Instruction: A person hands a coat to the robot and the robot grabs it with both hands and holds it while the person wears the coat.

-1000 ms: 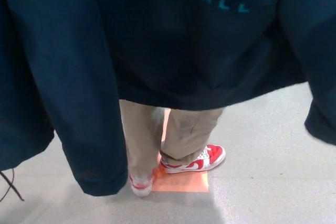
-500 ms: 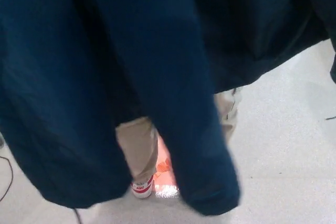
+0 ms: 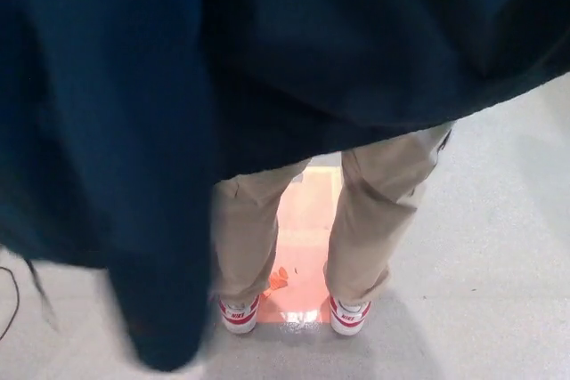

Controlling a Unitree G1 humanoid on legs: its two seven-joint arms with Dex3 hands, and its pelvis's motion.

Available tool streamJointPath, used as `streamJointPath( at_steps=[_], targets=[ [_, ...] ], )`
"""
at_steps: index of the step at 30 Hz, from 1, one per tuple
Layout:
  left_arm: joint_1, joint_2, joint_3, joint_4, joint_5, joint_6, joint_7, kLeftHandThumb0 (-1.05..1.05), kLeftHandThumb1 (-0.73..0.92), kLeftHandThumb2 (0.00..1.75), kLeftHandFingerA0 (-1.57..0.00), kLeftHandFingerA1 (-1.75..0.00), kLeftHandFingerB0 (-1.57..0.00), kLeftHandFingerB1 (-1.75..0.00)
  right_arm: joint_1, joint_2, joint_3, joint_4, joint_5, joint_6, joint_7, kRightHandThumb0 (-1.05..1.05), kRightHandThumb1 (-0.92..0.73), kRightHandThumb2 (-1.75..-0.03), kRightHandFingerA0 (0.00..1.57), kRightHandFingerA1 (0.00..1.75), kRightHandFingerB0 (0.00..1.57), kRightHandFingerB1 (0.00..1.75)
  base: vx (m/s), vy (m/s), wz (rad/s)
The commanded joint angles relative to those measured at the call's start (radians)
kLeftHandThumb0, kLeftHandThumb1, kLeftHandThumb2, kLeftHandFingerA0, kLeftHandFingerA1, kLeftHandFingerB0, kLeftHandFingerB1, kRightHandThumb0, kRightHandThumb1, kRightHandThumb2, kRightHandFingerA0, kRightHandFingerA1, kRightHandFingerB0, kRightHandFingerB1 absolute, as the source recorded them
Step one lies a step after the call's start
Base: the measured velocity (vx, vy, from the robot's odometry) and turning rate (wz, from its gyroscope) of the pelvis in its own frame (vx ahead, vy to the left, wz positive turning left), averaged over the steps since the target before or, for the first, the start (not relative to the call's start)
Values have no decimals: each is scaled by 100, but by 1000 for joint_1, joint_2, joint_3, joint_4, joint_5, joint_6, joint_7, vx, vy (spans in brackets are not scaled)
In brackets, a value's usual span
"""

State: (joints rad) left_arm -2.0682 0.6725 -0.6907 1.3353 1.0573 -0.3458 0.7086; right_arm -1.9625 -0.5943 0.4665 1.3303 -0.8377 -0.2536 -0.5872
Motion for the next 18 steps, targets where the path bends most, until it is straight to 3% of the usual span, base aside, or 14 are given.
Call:
streamJointPath(
  at_steps=[1, 6, 18],
  targets=[
    [-27, 39, 3, 5, 4, 66, -2, -26, 59, 61, -92, -158, -77, -61, -19, -22, 1, 1, 2, 19, -8, -24, -57, -60, 103, 157, 83, 64, 0, 0, 0],
    [-25, 44, -3, 5, 9, 62, 16, -24, 55, 59, -98, -157, -80, -64, -19, -19, 4, 2, -1, 16, -16, -23, -56, -60, 102, 157, 84, 65, 0, 0, 0],
    [-17, 49, -7, 4, 8, 57, 2, -25, 57, 60, -94, -160, -78, -64, -11, -11, 12, 2, -4, 26, -17, -21, -57, -57, 103, 156, 83, 63, 0, 0, 0]
  ],
)
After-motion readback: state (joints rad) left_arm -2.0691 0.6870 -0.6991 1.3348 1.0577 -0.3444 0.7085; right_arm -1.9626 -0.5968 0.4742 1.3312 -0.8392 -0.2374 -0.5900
